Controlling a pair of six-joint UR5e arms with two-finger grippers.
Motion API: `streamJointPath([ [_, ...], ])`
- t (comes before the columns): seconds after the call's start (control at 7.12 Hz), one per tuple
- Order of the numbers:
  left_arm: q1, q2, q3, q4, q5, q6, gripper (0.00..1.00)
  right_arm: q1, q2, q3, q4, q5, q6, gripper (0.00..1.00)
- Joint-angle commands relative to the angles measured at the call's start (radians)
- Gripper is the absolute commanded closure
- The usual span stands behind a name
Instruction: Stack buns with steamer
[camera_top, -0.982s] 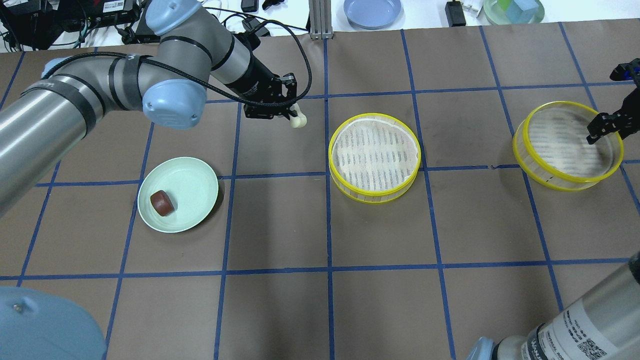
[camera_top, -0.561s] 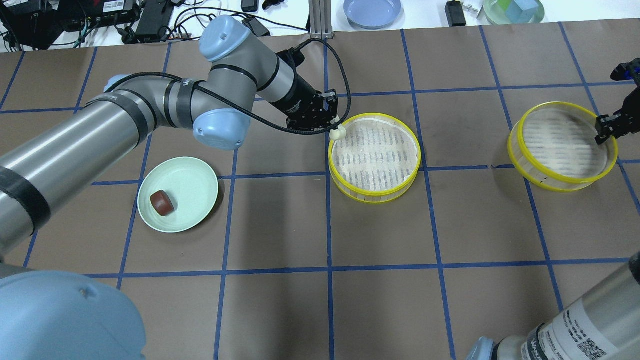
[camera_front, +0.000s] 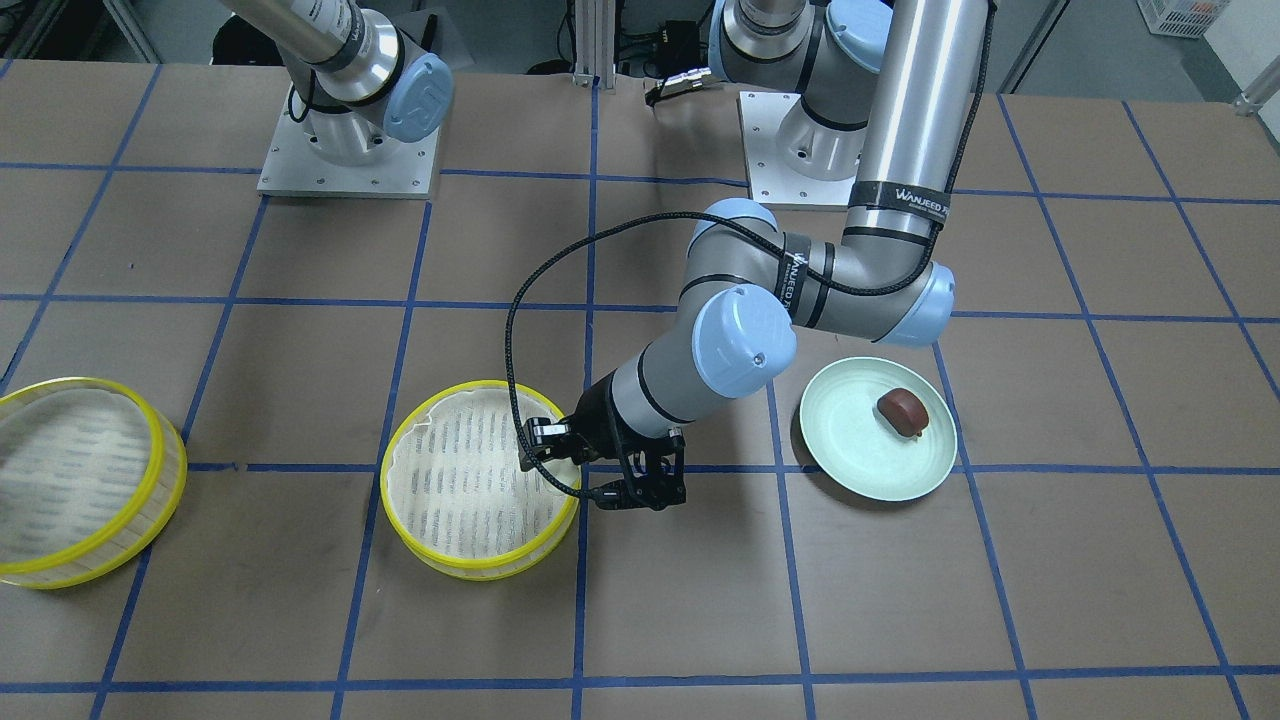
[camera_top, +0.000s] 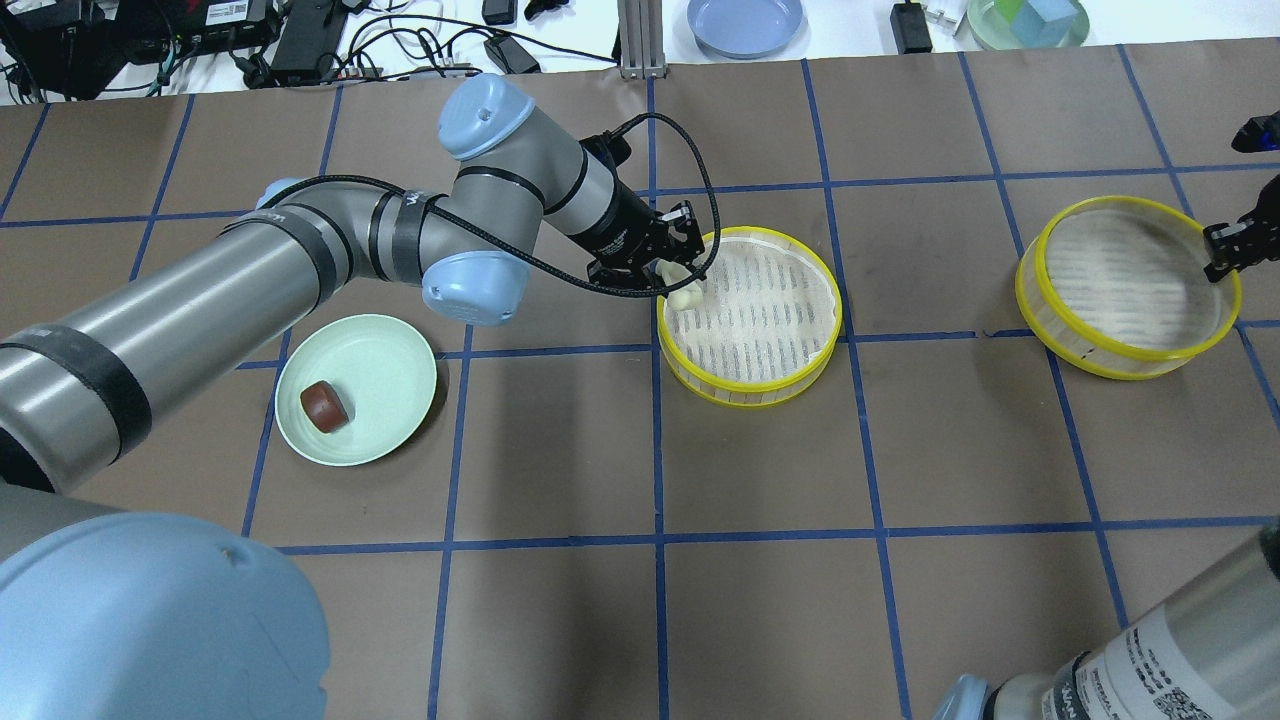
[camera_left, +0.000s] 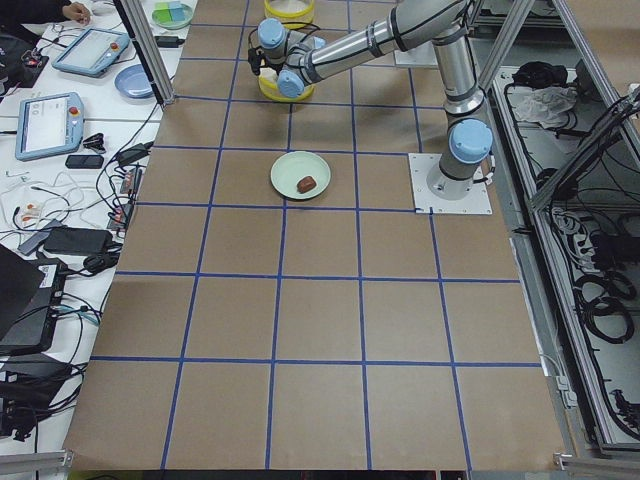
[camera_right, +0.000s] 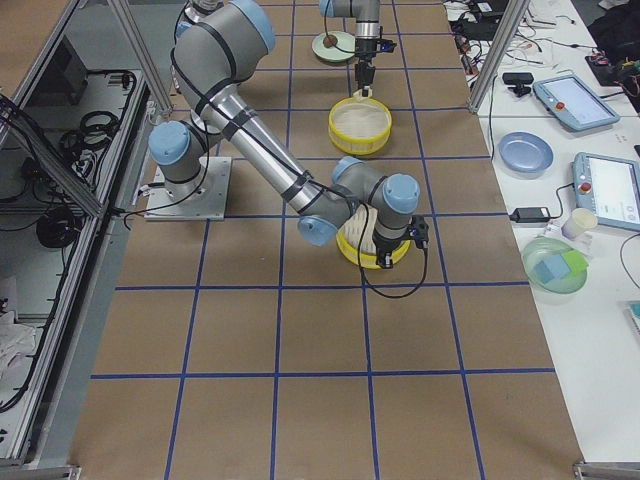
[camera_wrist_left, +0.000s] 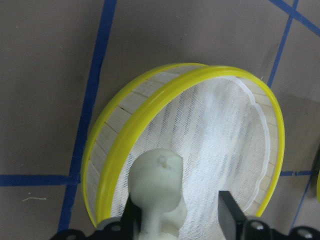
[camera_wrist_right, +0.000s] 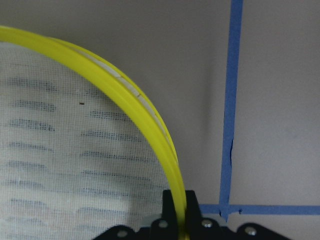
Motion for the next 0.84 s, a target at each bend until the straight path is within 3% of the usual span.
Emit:
streamJointPath([
  [0.0,-0.017,-0.001,0.007,0.012,-0.002,-0.099,0.01,0.009,-0.043,0.000,0.048,0.004,0.005,0.97],
  [0.7,-0.031,0.036,0.052,-0.005,0.015,-0.113,0.00,0.089,-0.089,0.002,0.053,0.014,0.060,0.97],
])
